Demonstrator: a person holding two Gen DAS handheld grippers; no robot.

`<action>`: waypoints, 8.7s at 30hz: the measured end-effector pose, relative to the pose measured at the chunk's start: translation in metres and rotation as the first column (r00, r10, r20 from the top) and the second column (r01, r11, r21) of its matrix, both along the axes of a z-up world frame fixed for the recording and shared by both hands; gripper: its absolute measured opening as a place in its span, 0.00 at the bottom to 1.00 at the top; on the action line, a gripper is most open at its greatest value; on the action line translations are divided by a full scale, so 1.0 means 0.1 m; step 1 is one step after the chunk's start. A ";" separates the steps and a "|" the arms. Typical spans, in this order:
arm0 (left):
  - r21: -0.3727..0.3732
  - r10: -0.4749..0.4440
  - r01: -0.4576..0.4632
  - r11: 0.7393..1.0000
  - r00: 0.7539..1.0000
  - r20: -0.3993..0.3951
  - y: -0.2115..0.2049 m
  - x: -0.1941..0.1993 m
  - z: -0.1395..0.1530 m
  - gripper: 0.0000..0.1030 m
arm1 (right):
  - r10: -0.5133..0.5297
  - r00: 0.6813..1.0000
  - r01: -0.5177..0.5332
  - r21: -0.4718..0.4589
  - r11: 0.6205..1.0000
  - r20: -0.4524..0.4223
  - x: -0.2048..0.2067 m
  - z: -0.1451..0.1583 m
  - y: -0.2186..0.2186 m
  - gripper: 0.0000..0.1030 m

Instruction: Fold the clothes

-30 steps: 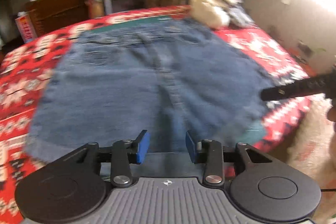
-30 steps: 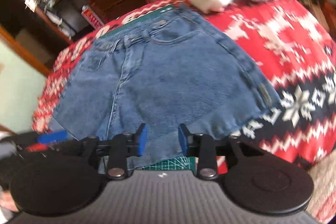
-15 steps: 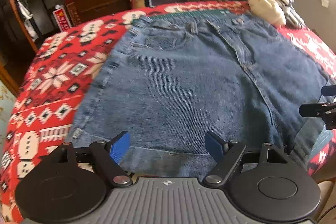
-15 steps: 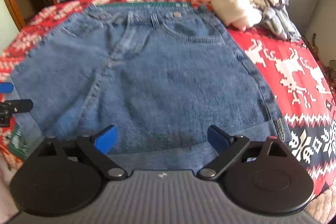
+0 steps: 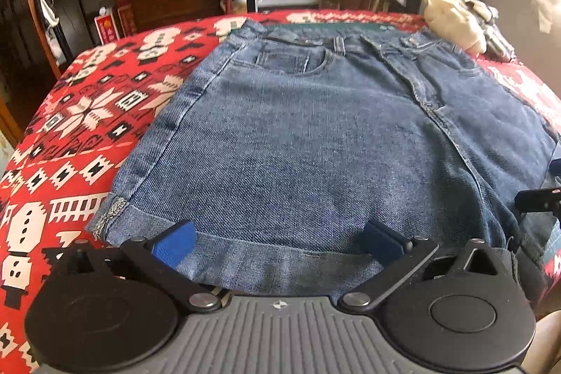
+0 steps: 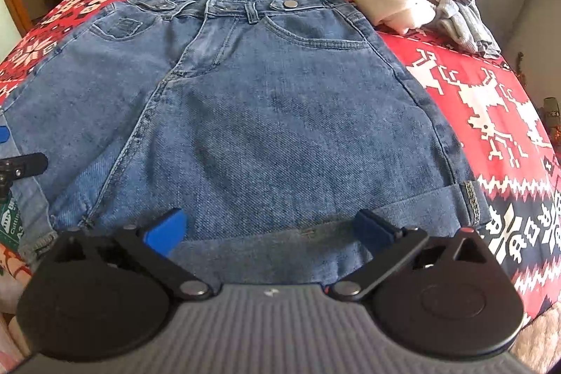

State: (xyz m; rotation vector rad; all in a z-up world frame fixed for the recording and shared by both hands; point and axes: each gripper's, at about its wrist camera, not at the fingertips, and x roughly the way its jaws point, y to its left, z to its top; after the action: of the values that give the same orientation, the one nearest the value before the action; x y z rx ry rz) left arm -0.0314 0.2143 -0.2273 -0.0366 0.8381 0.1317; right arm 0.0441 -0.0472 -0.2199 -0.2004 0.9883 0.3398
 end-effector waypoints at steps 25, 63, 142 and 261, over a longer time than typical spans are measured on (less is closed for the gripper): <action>-0.281 0.232 -0.217 0.935 0.972 0.023 1.14 -0.56 0.51 0.67 | 0.196 0.973 -0.208 0.100 0.973 0.124 -0.22 0.55 0.42 0.56; -0.644 0.230 -0.203 0.737 0.972 -0.042 1.34 -0.74 0.08 0.17 | 0.547 0.837 -0.528 0.274 0.804 0.011 -0.14 0.28 2.13 0.04; -0.769 0.391 -0.314 0.556 0.916 -0.091 1.35 -0.59 -0.24 0.02 | 0.746 0.648 -0.728 -0.162 0.666 0.153 -0.90 0.00 2.32 0.02; -0.751 0.262 -0.353 0.558 0.934 -0.244 0.87 -0.53 -0.12 0.03 | 0.647 0.762 -0.639 0.144 0.756 -0.014 -0.75 0.23 1.32 0.02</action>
State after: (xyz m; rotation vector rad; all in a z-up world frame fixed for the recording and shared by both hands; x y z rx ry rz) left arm -0.0847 0.3015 -0.2395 -1.0466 0.9364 0.0841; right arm -0.0314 0.0850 -0.1971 -0.4156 0.9307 1.0546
